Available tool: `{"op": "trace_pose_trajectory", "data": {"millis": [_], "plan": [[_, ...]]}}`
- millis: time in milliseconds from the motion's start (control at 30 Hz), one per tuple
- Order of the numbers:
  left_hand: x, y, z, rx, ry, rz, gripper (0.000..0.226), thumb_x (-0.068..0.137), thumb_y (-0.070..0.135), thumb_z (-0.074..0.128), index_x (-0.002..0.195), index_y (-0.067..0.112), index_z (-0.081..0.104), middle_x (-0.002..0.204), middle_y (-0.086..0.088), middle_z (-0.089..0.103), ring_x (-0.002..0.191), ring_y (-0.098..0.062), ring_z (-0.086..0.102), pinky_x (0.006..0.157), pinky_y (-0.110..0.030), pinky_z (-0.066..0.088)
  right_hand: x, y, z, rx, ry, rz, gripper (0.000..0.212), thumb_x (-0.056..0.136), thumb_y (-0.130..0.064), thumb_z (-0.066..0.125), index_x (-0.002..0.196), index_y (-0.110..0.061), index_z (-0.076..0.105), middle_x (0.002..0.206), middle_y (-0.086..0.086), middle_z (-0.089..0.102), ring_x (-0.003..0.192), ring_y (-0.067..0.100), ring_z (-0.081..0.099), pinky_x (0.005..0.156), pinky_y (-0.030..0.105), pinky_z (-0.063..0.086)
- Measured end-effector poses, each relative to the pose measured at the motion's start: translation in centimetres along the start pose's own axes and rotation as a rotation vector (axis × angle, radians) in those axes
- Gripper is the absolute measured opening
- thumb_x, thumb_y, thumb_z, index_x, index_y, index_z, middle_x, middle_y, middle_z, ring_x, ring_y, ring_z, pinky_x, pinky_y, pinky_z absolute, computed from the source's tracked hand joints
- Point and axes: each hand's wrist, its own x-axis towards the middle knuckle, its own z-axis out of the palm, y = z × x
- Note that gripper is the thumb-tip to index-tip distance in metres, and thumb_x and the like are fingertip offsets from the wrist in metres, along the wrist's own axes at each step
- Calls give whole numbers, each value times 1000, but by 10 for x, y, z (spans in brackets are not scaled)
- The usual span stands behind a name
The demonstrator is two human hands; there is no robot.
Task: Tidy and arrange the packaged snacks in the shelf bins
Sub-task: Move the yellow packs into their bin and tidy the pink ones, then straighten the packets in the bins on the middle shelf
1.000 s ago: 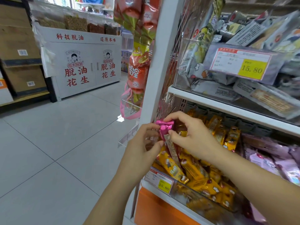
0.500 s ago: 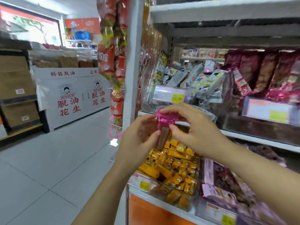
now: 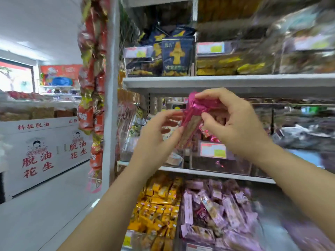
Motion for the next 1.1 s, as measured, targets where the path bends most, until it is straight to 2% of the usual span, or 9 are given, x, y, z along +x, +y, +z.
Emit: {"op": "trace_pose_trajectory", "data": {"millis": [133, 267, 467, 533, 600, 733, 900, 1033, 1100], "plan": [[15, 2, 11, 63, -55, -21, 30, 93, 16, 59, 106, 42, 53, 106, 21, 60, 99, 2, 57, 89, -19, 47, 7, 7, -31, -52, 170, -45, 35, 85, -2, 57, 113, -24, 55, 107, -16, 58, 98, 2, 60, 88, 19, 48], [17, -11, 18, 120, -55, -150, 16, 93, 20, 58, 106, 30, 59, 101, 20, 61, 94, 5, 56, 81, -12, 46, 1, 35, -33, -141, 156, 48, 32, 84, 1, 61, 106, -22, 55, 98, -10, 60, 91, 2, 59, 86, 11, 45], [14, -43, 15, 173, -31, -279, 18, 94, 15, 56, 108, 24, 62, 102, 17, 62, 95, 4, 55, 85, -22, 47, -18, 74, -8, -257, -112, 221, 25, 84, -3, 65, 91, -23, 52, 92, -8, 61, 88, -6, 56, 80, 8, 43], [12, -56, 10, 193, -41, -309, 19, 94, 15, 56, 110, 23, 62, 104, 14, 62, 97, 3, 56, 88, -25, 47, -20, 85, -2, -366, -212, 242, 24, 85, -8, 65, 91, -26, 51, 94, -9, 58, 87, -4, 54, 81, 16, 43], [10, -66, 4, 207, -41, -340, 20, 94, 15, 56, 111, 22, 62, 107, 13, 63, 99, 1, 56, 89, -26, 47, -21, 91, 4, -443, -323, 301, 21, 86, -16, 65, 98, -28, 53, 106, -8, 56, 99, 7, 54, 91, 30, 44], [3, -89, -7, 243, -33, -392, 19, 93, 17, 57, 110, 25, 60, 108, 13, 61, 105, -5, 55, 86, -25, 44, -16, 89, 11, -596, -461, 358, 24, 87, -29, 63, 110, -24, 61, 130, -3, 52, 125, 17, 43, 104, 32, 32], [-1, -117, -27, 312, -15, -424, 22, 95, 18, 54, 114, 27, 59, 115, 13, 59, 111, -6, 52, 85, -24, 39, -4, 87, 18, -701, -640, 390, 13, 89, -38, 56, 95, -33, 66, 152, 0, 33, 140, 16, 28, 114, 39, 20], [8, -130, -45, 386, 17, -385, 21, 94, 15, 56, 113, 23, 61, 112, 12, 58, 106, -4, 50, 88, -22, 36, 7, 82, 31, -661, -485, 291, 15, 86, -39, 59, 73, -38, 52, 139, -7, 48, 137, 10, 30, 115, 41, 17], [13, -135, -53, 412, 27, -380, 22, 93, 14, 57, 113, 22, 61, 112, 11, 57, 106, -5, 49, 90, -23, 37, 15, 75, 45, -603, -403, 220, 9, 87, -38, 59, 79, -37, 55, 131, -12, 52, 130, 8, 37, 108, 33, 21]]}}
